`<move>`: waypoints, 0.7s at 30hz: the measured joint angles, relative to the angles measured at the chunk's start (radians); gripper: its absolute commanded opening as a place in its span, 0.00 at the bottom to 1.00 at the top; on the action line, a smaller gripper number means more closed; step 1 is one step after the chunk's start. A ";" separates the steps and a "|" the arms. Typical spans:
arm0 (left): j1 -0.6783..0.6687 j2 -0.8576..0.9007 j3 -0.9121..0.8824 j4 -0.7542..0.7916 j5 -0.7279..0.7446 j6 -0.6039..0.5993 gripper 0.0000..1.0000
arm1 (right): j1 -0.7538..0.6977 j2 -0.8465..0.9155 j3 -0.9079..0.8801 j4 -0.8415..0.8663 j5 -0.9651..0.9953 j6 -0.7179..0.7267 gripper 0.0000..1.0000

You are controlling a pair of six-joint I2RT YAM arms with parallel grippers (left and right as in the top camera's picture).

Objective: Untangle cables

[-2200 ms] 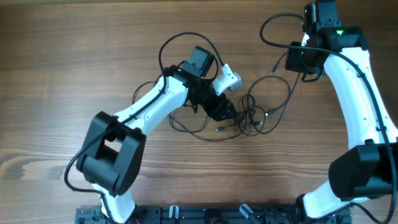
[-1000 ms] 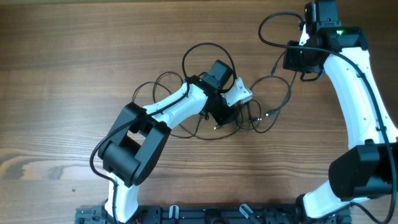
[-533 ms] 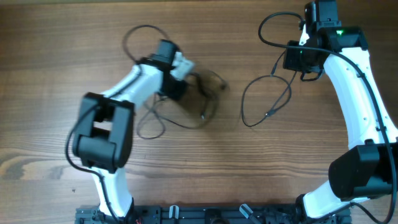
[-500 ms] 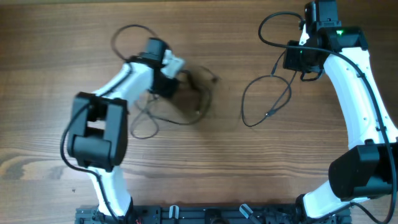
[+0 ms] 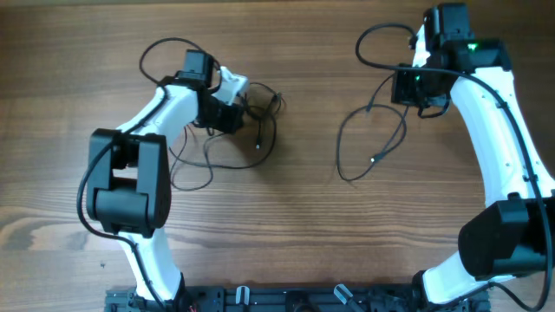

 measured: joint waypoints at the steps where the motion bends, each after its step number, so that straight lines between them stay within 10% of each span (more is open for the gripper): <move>1: -0.018 0.000 0.000 0.002 0.017 0.000 0.06 | 0.010 0.000 -0.031 0.001 -0.005 -0.006 0.05; 21: -0.054 -0.310 0.000 0.021 0.080 -0.027 0.19 | 0.235 0.003 -0.431 0.331 -0.174 -0.020 0.29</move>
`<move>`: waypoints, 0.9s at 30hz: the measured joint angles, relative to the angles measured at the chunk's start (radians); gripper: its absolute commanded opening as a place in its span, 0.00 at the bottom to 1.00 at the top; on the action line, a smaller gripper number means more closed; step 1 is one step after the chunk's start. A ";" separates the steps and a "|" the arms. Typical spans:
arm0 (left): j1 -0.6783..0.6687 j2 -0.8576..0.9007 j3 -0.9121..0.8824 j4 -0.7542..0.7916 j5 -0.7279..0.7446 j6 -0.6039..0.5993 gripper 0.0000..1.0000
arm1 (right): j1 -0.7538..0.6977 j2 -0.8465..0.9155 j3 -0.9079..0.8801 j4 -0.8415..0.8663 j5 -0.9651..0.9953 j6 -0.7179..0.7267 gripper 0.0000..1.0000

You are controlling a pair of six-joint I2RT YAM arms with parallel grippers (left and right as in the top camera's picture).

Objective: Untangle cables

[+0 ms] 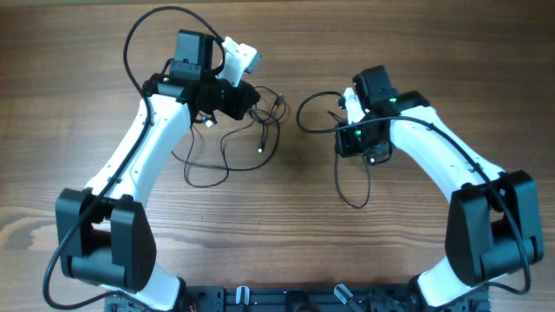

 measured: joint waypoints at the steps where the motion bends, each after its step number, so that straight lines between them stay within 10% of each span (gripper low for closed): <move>1: 0.000 -0.006 0.000 0.000 0.000 0.000 0.19 | 0.009 0.000 -0.007 0.001 0.016 0.020 0.30; 14: 0.000 -0.034 0.000 -0.024 0.003 -0.003 0.19 | 0.092 0.000 -0.076 0.039 0.217 0.173 0.51; 27: 0.000 -0.067 0.000 -0.034 0.007 -0.003 0.20 | 0.130 0.000 -0.137 0.111 0.235 0.169 0.52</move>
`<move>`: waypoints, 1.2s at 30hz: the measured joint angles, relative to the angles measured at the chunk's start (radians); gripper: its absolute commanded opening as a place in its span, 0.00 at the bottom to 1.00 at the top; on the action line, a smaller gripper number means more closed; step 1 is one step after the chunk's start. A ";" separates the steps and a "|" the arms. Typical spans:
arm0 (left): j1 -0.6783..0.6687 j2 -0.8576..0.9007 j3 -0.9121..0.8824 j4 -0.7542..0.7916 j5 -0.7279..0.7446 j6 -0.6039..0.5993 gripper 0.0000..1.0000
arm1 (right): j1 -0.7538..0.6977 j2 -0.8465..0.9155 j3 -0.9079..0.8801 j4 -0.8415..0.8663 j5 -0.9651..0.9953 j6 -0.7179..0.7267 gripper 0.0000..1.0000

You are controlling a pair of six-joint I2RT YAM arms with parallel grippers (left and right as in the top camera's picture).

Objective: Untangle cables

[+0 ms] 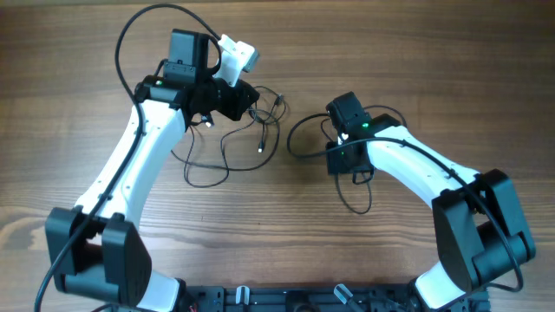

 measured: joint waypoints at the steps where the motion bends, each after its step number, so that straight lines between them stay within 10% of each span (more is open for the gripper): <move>1: 0.000 -0.011 0.000 0.000 0.000 0.000 0.20 | 0.000 0.000 -0.003 0.001 0.000 0.000 0.52; 36: 0.000 -0.078 0.000 -0.014 0.000 -0.029 0.24 | 0.053 0.000 -0.068 0.082 0.030 -0.006 0.52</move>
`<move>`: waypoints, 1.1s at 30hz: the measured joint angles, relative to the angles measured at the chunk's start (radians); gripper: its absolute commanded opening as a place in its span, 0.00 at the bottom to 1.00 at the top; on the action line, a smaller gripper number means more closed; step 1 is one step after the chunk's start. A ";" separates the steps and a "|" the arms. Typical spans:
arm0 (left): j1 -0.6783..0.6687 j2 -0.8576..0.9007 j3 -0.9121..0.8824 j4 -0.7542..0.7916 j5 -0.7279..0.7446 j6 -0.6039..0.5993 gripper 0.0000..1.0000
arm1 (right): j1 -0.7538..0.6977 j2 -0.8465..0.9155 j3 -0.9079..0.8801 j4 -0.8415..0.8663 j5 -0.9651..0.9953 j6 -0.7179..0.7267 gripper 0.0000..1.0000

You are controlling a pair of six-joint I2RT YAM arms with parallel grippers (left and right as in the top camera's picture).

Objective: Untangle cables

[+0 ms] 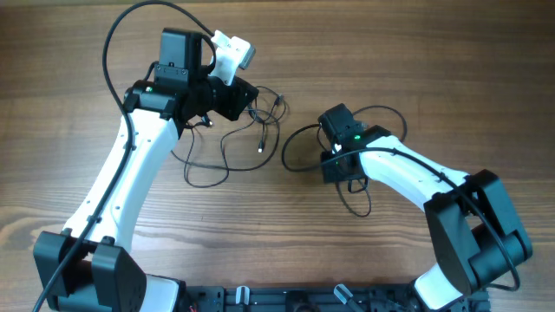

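A thin black tangled cable [227, 149] lies left of centre, one plug end [259, 147] pointing down. My left gripper [245, 102] sits at the tangle's upper edge, where strands run under it; its fingers are hidden by the wrist. A second black cable [293, 146] loops at centre right, with a tail [357, 204] below. My right gripper [335, 165] is low over that cable, apparently shut on it. A narrow strip of bare wood separates the two cables.
The wooden table [277, 251] carries only the cables. The left arm's own thick black lead [121, 43] arcs over the far left. The arm bases and a black rail [286, 299] line the near edge.
My right gripper has shifted slightly left and down, and its cable's loop now reaches further toward the left tangle. The left wrist has edged up a little. The left tangle looks unchanged.
At first my right gripper was at the far right back with its cable trailing toward the centre, and the left gripper was on the tangle. Then the right gripper stood at centre right with the cable bunched beside it. Since then it has come closer to the tangle.
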 measured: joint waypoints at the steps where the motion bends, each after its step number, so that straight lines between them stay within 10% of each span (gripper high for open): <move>1: 0.000 0.000 0.000 0.000 0.000 0.000 0.24 | 0.000 0.000 0.000 0.000 0.000 -0.002 0.51; 7: 0.000 0.000 0.000 0.000 0.000 0.000 0.24 | 0.000 0.000 0.000 -0.003 0.000 -0.009 0.29; 33: 0.000 -0.025 0.000 -0.008 0.056 0.000 0.26 | 0.000 -0.019 -0.024 -0.030 -0.020 -0.023 0.05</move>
